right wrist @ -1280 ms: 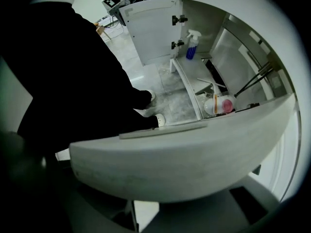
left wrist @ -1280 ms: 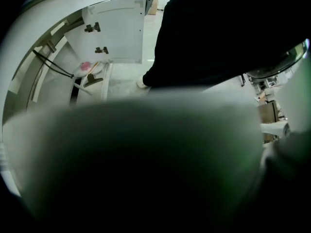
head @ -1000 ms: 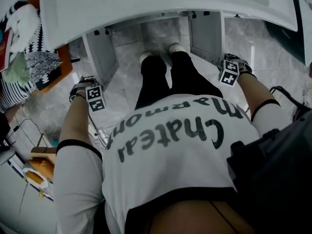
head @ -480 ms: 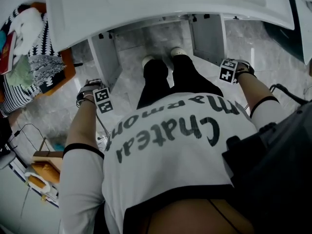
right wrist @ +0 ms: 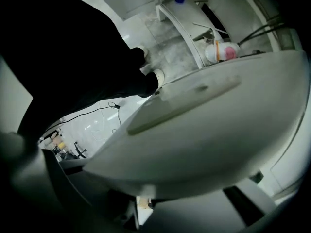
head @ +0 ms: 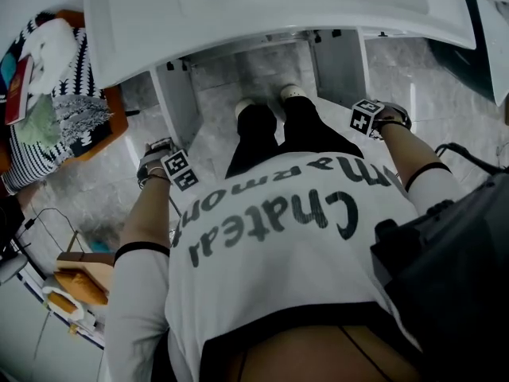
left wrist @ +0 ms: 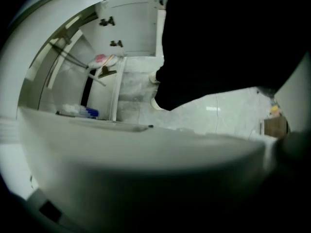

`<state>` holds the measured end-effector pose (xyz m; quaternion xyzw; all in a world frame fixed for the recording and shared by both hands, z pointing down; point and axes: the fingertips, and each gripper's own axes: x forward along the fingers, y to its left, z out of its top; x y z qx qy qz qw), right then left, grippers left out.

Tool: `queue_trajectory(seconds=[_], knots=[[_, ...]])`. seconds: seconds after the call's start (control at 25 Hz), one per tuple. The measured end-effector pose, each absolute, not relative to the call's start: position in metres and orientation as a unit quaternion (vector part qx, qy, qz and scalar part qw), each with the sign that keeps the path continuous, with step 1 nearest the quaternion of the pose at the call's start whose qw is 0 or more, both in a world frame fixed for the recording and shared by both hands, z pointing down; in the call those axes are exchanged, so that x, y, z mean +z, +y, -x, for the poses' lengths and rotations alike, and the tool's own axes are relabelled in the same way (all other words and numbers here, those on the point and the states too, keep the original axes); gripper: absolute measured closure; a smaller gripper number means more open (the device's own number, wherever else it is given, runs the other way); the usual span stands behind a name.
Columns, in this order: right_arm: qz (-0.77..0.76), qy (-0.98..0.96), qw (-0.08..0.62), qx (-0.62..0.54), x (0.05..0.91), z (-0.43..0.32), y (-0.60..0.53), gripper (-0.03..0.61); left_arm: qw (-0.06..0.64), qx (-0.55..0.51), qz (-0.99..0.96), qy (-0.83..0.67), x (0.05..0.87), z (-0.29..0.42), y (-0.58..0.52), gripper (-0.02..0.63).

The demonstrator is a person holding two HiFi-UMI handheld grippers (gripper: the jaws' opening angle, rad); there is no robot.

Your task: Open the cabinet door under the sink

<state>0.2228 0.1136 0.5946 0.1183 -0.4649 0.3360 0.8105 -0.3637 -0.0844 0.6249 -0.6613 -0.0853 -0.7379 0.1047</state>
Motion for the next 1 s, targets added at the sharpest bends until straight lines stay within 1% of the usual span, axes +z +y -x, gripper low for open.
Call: queue_trajectory(seconds=[0.12,0.24,0.4,0.52,0.76,0.88,1.0], knots=[[-0.169,-0.428,0.807,0.369,0.591,-0.231,0.116,0.557,0.032,-0.737,0.675,-0.003,0.621,0.365,-0.089,0.561],[-0.242,-0.401,0.771,0.431,0.587,-0.229,0.117,0.557,-0.038,-0.73,0.68,0.05,0.615,0.375,-0.093,0.561],[-0.313,-0.39,0.724,0.476,0.58,-0.22,0.109,0.558,-0.075,-0.729,0.675,0.079,0.604,0.391,-0.095,0.565],[-0.354,-0.393,0.69,0.494,0.575,-0.212,0.103,0.557,-0.119,-0.717,0.675,0.128,0.594,0.399,-0.1,0.577],[-0.444,-0.386,0.618,0.522,0.562,-0.197,0.089,0.558,-0.203,-0.639,0.696,0.258,0.57,0.388,-0.126,0.58],[-0.465,-0.397,0.599,0.517,0.563,-0.197,0.085,0.558,-0.232,-0.605,0.698,0.306,0.56,0.383,-0.135,0.58],[-0.476,-0.406,0.59,0.51,0.558,-0.2,0.092,0.557,-0.238,-0.592,0.698,0.325,0.55,0.377,-0.132,0.58]])
